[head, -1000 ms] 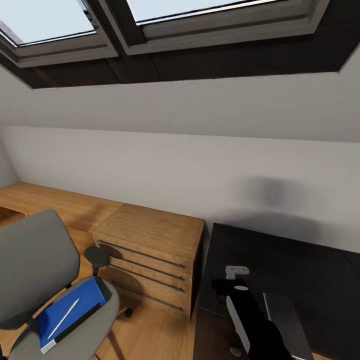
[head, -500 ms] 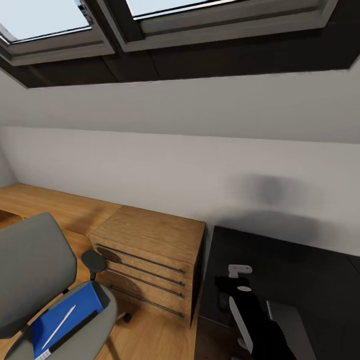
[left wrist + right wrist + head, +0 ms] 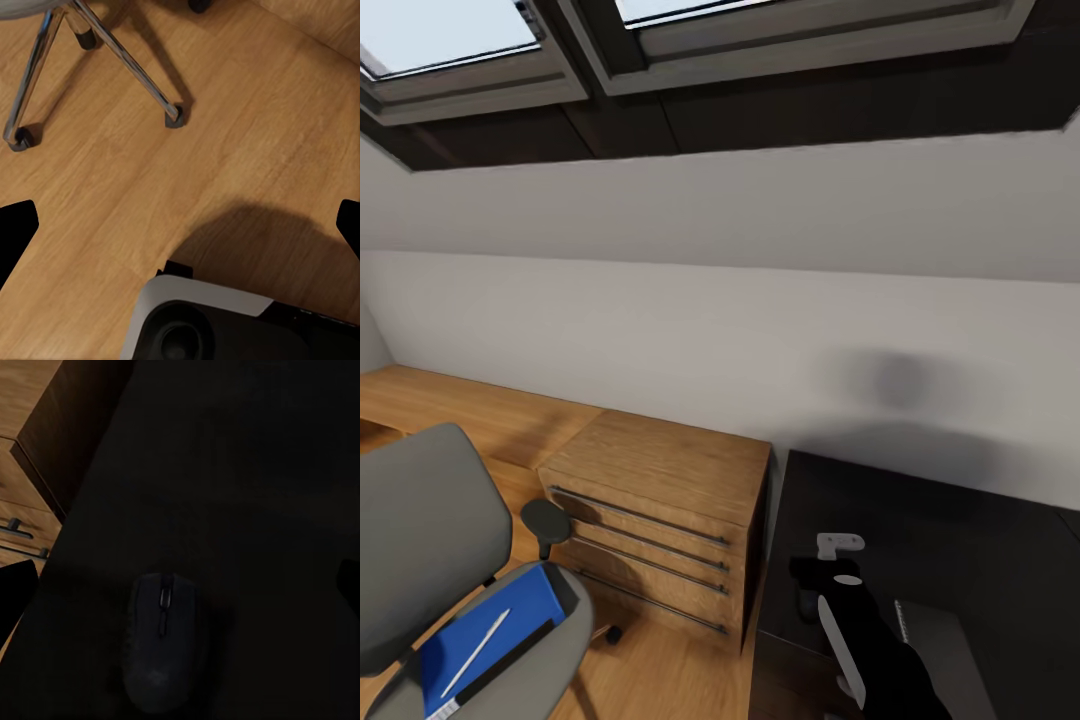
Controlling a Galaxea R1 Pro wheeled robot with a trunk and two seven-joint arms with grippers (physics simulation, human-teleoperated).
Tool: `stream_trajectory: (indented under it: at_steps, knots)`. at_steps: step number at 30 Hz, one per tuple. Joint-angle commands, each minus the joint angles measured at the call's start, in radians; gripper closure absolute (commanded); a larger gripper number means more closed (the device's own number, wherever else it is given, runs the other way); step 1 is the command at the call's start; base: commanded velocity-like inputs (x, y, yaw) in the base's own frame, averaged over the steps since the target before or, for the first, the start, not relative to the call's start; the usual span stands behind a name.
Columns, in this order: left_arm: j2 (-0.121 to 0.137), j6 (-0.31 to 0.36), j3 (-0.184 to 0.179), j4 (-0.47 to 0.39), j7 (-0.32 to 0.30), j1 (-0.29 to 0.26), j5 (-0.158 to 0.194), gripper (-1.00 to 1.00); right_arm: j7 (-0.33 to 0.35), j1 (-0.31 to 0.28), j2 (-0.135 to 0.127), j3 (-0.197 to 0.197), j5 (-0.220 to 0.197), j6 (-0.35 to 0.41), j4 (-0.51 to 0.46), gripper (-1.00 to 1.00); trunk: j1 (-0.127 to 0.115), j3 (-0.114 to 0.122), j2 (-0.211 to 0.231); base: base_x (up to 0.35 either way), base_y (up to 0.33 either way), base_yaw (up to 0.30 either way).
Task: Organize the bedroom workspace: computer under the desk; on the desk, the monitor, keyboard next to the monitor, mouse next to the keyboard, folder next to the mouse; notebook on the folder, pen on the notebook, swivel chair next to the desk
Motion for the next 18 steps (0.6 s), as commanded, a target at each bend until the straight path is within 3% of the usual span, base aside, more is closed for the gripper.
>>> stream_trajectory:
  at_steps: [1,18]
  knots:
    - [0.0,-0.003,-0.006,0.001,-0.005,-0.001,0.011,-1.0,-0.006,-0.001,0.0,0.002,-0.002,0.006,-0.001,-1.0,0.004,-0.005,-0.008,0.0,0.0,0.0]
    - [0.0,-0.003,-0.006,0.001,-0.004,-0.001,0.011,-1.0,-0.006,-0.001,0.003,0.005,-0.003,0.006,0.005,-1.0,0.069,-0.058,-0.127,0.0,0.0,0.0]
